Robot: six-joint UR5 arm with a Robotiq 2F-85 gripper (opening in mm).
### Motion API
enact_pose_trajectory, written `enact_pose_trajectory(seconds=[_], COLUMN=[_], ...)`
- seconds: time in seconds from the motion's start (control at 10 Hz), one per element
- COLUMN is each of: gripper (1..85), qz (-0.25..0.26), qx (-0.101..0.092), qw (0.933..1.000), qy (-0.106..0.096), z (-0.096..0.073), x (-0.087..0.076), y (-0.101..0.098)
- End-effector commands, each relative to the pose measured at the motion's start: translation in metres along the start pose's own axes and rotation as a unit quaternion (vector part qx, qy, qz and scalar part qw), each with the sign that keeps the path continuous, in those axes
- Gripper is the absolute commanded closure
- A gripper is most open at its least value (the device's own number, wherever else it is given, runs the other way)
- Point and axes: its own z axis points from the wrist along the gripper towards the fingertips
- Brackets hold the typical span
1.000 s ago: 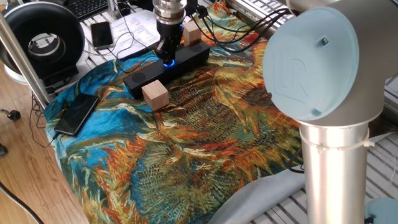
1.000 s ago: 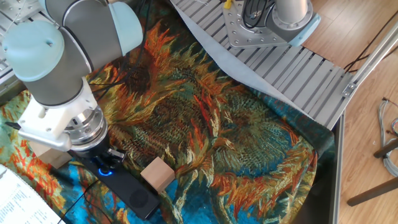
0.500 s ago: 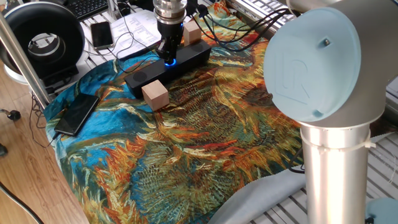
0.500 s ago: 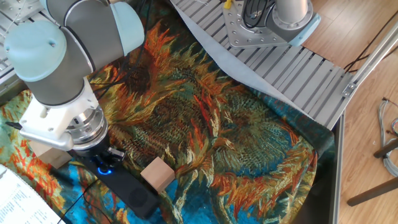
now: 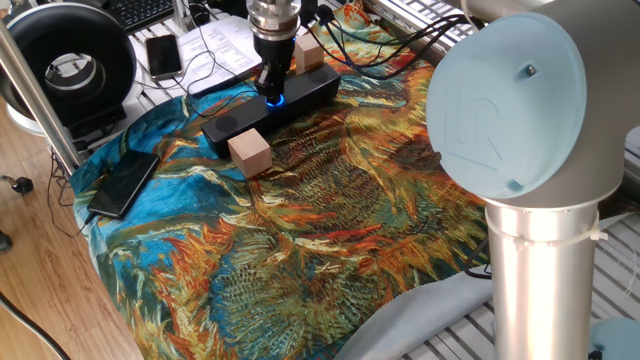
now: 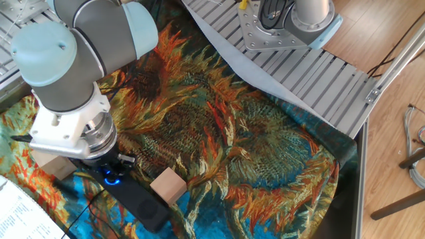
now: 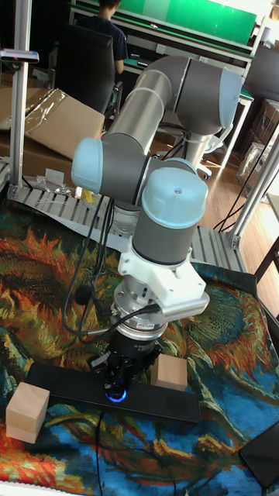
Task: Turn the knob to decrease the volume of the speaker
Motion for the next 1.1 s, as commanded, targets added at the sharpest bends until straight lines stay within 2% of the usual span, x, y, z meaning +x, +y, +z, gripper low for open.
enact_pose_trajectory(seconds=[0.0, 0.3, 0.5, 0.7, 1.0], gripper=[53.3, 53.3, 53.3, 53.0, 53.0], qz=[-0.068, -0.119, -0.139, -0.160, -0.225], qx=[-0.005, 0.013, 0.016, -0.005, -0.013], qw=[0.9977, 0.9928, 0.9901, 0.9871, 0.9744], qy=[-0.002, 0.006, 0.011, 0.003, -0.002], z=[0.001, -0.004, -0.007, -0.003, -0.002], x=[0.003, 0.010, 0.012, 0.010, 0.011], y=[0.003, -0.008, -0.005, 0.010, 0.013])
